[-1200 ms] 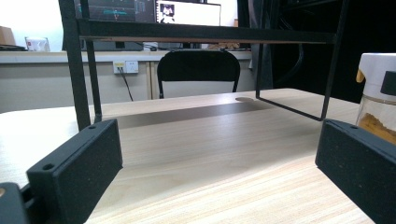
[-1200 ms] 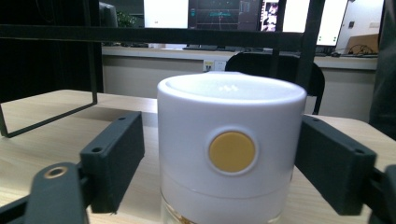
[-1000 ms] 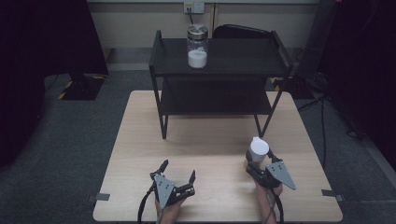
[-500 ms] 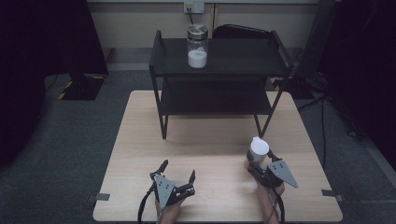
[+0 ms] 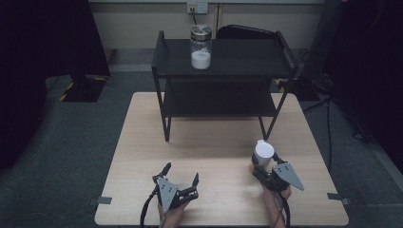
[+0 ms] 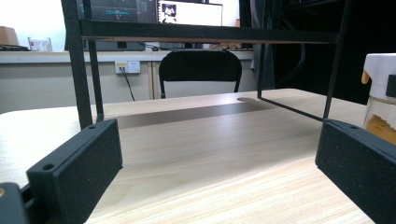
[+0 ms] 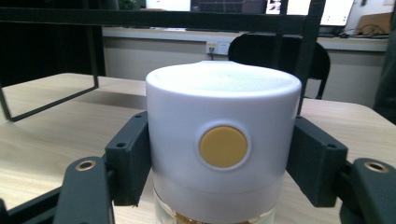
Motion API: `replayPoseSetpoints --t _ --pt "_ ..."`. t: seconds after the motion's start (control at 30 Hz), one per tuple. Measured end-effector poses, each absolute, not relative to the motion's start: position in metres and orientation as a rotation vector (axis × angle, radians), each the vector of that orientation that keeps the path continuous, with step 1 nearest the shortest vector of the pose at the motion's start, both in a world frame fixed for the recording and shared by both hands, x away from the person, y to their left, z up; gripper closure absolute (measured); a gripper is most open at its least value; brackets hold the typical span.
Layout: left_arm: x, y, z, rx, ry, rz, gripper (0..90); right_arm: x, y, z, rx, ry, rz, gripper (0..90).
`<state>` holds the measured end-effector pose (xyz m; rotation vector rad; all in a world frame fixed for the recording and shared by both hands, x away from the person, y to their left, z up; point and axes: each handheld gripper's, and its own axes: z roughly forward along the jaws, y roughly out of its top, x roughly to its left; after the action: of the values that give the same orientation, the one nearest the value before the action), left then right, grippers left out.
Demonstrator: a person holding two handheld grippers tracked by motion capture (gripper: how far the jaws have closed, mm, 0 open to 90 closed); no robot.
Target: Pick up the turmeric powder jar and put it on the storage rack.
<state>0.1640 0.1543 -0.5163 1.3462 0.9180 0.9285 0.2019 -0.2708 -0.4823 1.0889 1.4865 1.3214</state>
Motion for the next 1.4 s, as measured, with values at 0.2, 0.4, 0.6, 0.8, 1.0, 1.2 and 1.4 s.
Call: replayPoseSetpoints --t 0.2,0.4,0.6,0.8,1.0,1.2,1.4 --pt "0.164 0.154 -0.516 1.346 0.918 0.929 0.0 0.201 -0.274 -0.472 1.066 1.513 1.324 30.5" --pt "0.164 0.154 -0.516 1.346 0.918 0.929 0.0 0.201 -0.28 -0.461 1.071 1.535 1.348 30.6" --pt "0.164 0.154 -0.516 1.346 0.918 0.929 0.0 0.202 -0.287 -0.449 1.049 1.572 1.367 30.6" --pt "0.164 0.154 -0.516 1.346 0.918 0.929 0.1 0.203 -0.289 -0.437 1.01 1.619 1.377 30.6" --pt "0.164 0.154 -0.516 1.346 0.918 0.929 0.0 0.204 -0.289 -0.423 0.977 1.648 1.413 30.6" --pt "0.164 0.154 -0.516 1.345 0.92 0.931 0.1 0.205 -0.293 -0.405 0.941 1.684 1.457 30.6" --pt "0.164 0.154 -0.516 1.345 0.922 0.932 0.1 0.203 -0.294 -0.39 0.899 1.699 1.474 30.6"
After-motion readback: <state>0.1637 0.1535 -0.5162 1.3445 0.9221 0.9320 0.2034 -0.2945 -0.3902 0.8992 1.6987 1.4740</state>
